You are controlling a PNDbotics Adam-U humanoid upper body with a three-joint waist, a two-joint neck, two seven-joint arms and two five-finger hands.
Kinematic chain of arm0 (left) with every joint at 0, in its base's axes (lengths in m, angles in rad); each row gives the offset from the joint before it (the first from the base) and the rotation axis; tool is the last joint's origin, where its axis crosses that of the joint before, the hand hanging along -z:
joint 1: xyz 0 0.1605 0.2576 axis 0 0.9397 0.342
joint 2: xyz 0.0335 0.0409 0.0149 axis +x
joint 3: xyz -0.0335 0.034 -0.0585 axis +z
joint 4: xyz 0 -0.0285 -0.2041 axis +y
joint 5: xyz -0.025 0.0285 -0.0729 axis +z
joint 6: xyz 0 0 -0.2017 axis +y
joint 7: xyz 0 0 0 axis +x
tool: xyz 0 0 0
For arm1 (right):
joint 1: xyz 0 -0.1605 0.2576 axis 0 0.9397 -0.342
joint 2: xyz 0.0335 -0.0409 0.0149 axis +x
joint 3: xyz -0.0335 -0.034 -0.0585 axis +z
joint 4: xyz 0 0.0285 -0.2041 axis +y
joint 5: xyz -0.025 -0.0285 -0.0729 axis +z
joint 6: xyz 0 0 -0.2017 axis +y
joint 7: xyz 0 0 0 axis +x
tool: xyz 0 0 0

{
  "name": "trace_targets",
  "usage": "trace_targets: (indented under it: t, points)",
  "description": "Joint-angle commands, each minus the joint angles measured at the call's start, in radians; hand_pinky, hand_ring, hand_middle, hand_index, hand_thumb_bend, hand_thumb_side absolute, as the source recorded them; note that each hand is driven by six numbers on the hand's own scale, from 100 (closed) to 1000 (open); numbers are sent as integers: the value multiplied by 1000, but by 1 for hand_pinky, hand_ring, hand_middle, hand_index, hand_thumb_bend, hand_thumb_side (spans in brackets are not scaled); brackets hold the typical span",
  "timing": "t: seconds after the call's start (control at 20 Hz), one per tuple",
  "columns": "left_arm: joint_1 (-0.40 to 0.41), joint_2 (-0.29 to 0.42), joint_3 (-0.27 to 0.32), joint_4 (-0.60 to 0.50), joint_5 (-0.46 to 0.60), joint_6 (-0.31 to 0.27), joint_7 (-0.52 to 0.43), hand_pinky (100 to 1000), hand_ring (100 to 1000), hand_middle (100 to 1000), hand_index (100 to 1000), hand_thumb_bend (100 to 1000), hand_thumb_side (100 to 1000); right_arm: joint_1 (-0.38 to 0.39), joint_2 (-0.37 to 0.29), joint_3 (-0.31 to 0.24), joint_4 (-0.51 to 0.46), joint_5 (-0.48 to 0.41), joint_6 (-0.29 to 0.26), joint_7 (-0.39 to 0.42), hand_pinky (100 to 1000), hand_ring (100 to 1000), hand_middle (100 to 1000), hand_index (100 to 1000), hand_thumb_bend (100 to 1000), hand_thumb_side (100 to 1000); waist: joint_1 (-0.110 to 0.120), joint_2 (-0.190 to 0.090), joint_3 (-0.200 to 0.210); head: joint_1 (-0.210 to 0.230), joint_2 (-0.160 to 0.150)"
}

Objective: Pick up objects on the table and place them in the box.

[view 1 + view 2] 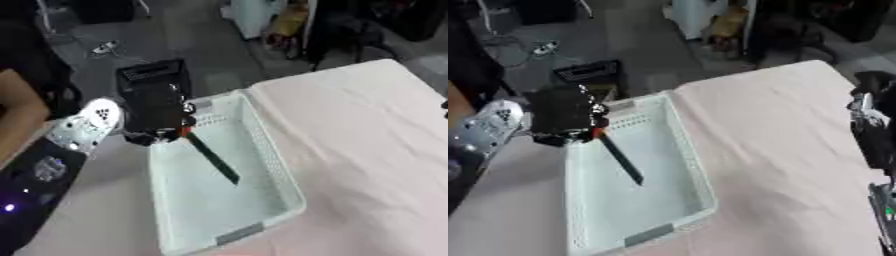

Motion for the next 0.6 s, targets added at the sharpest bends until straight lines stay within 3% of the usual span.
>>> trace_targets:
  t: [0.05,0.15,0.3,0.6]
  points:
    - [-7,-8,-3,5,-55,5,54,606,671,643,685,698,515,-14,-11,-3,-9,-5,-2,1,320,415,468,696,100,650,-7,-7,-1,10,-1]
    - [-2,-15,-11,-6,-85,12,94,685,788,770,783,931,753,-14,-10,-2,-10,-5,-3,2,320,415,468,696,100,650,-7,-6,-1,10,-1]
    - [4,-15,-23,-31,-111,27,146,780,881,867,849,1000,931,-14,-10,-3,-9,-5,-2,2,320,415,468,696,100,650,-7,-6,0,9,-1]
    - [9,-3,-28,-68,-139,82,196,823,915,897,880,1000,939,-13,-9,-5,-9,-4,-2,0,320,415,468,696,100,650,-6,-6,1,7,-1]
